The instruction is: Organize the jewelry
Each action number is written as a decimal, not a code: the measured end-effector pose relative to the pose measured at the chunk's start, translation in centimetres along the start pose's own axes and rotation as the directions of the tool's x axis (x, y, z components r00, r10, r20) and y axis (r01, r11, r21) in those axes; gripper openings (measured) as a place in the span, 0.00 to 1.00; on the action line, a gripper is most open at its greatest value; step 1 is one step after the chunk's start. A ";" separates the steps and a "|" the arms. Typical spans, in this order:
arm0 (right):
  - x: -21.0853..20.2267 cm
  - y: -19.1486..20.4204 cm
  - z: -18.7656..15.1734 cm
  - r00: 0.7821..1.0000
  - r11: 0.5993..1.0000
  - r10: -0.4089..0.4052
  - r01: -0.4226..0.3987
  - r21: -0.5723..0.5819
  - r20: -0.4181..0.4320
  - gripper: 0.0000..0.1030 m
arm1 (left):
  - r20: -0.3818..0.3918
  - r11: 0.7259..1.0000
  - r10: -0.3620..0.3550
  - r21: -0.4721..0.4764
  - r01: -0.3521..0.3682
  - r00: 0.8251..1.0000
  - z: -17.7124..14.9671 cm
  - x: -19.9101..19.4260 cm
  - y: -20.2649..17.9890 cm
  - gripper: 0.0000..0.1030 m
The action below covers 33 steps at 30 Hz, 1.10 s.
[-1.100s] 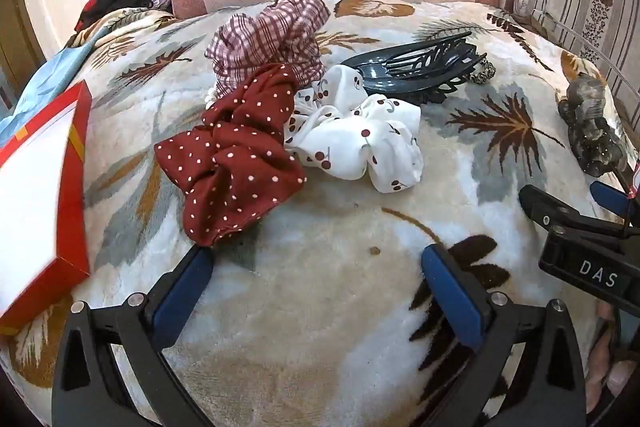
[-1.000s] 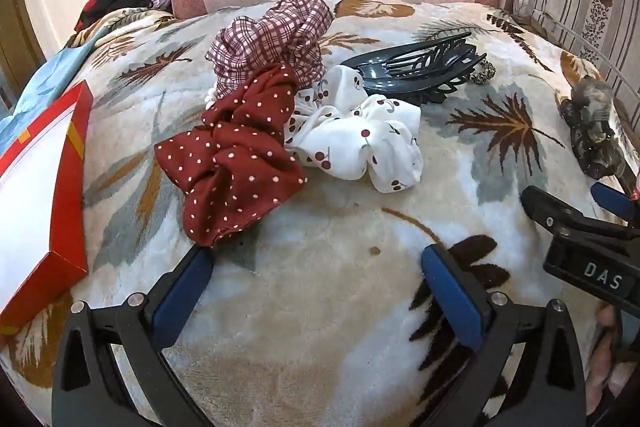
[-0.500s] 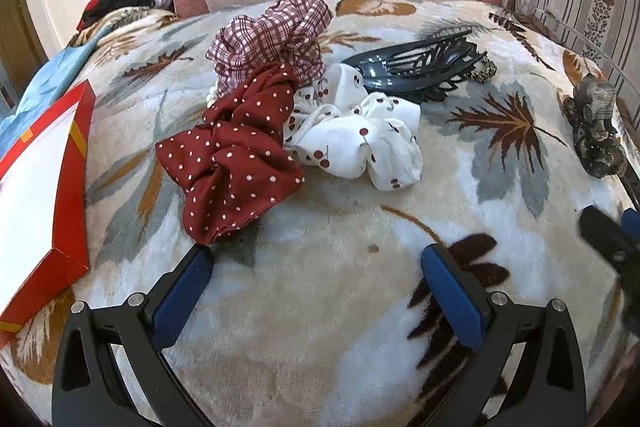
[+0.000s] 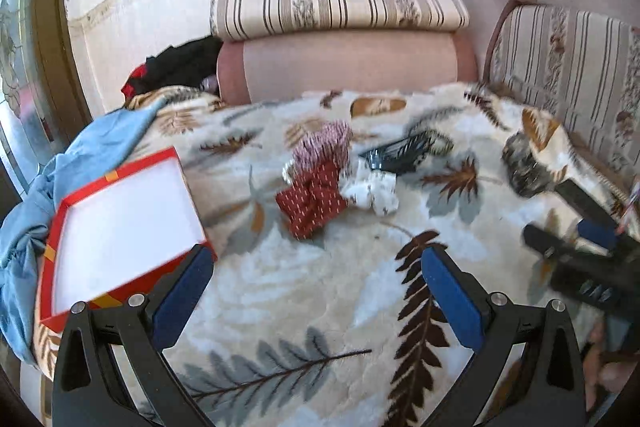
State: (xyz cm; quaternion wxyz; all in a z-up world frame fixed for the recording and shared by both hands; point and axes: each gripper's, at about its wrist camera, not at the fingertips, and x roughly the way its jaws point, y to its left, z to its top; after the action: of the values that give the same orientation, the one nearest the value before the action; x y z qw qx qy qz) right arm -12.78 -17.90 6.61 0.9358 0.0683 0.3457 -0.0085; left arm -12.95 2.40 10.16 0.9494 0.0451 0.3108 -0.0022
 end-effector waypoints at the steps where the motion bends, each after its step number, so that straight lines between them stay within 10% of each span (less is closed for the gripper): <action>1: -0.2 0.4 -0.1 1.000 1.000 0.004 -0.004 -0.007 0.000 1.00 | 0.011 1.000 0.002 -0.004 -0.002 1.000 0.2 -0.5 0.3 1.00; 33: -1.7 0.8 -0.9 0.999 0.999 0.044 -0.044 -0.011 -0.029 1.00 | -0.002 1.000 0.005 0.006 -0.005 1.000 0.2 -1.3 0.1 1.00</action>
State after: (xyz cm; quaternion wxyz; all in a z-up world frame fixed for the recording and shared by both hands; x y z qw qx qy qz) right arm -14.53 -17.00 7.14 0.9311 0.0704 0.3575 0.0151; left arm -13.89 2.43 11.07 0.9490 0.0485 0.3115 -0.0009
